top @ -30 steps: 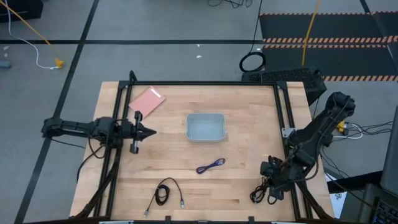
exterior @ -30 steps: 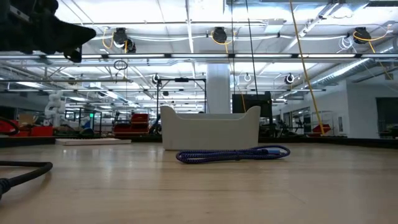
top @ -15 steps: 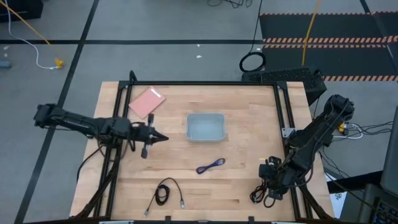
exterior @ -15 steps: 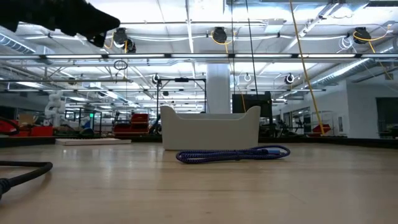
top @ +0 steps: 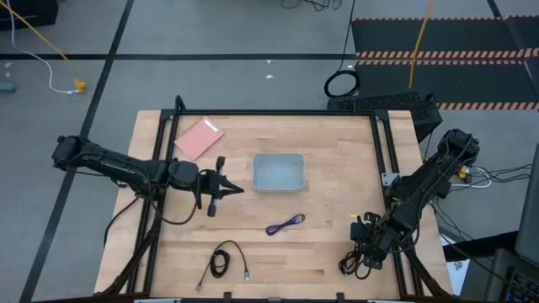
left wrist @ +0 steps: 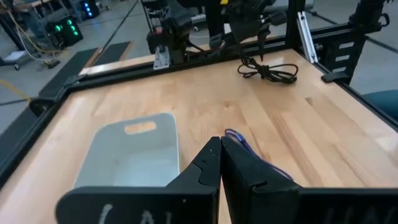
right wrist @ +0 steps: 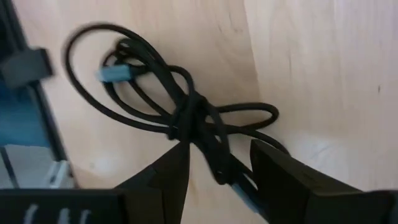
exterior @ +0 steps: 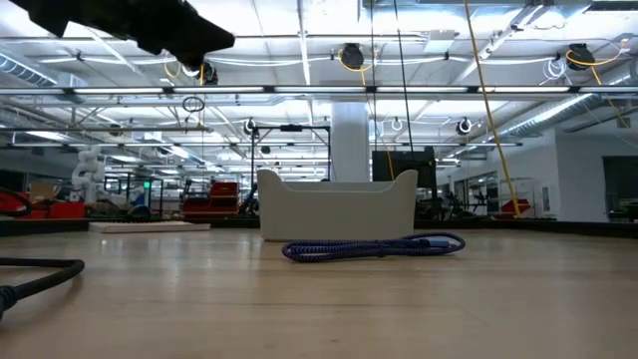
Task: Pick and place USB-C Cables
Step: Put the black charger cable into the gray bin
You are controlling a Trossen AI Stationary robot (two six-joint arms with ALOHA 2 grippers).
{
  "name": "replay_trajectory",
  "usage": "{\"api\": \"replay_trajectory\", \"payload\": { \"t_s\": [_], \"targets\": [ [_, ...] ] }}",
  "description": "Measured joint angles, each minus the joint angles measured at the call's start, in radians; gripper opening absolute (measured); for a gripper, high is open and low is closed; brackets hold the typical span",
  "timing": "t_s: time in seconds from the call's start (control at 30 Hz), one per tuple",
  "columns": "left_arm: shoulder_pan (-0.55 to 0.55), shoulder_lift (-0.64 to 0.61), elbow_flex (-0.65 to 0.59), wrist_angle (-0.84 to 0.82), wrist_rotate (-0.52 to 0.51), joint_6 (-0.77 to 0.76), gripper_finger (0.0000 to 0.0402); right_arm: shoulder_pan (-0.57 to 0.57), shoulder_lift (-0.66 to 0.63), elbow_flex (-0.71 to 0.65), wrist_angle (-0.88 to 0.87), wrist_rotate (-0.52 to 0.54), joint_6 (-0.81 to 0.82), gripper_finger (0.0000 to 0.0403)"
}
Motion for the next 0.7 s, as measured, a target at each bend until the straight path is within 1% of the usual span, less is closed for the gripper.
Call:
{"api": "replay_trajectory", "payload": {
  "t_s": [0.1,0.23,0.33,0.57,0.7],
  "targets": [
    [0.002,0.022,0.011,0.001,0.000,0.009,0.0010,0.000,0.000,-0.021,0.016,-0.008,-0.002,0.0162],
    [0.010,0.036,0.012,0.000,0.000,0.010,0.0010,0.000,0.000,-0.043,0.054,-0.070,-0.017,0.0151],
    [0.019,0.037,0.012,-0.001,0.000,0.010,0.0010,0.000,0.000,-0.053,0.082,-0.079,-0.026,0.0124],
    [0.025,0.037,0.012,0.002,0.000,0.009,0.0010,0.000,0.000,-0.053,0.090,-0.079,-0.047,0.0043],
    [0.025,0.037,0.012,0.004,0.000,0.008,0.0010,-0.005,0.000,-0.053,0.161,-0.083,-0.037,0.0010]
  ]
}}
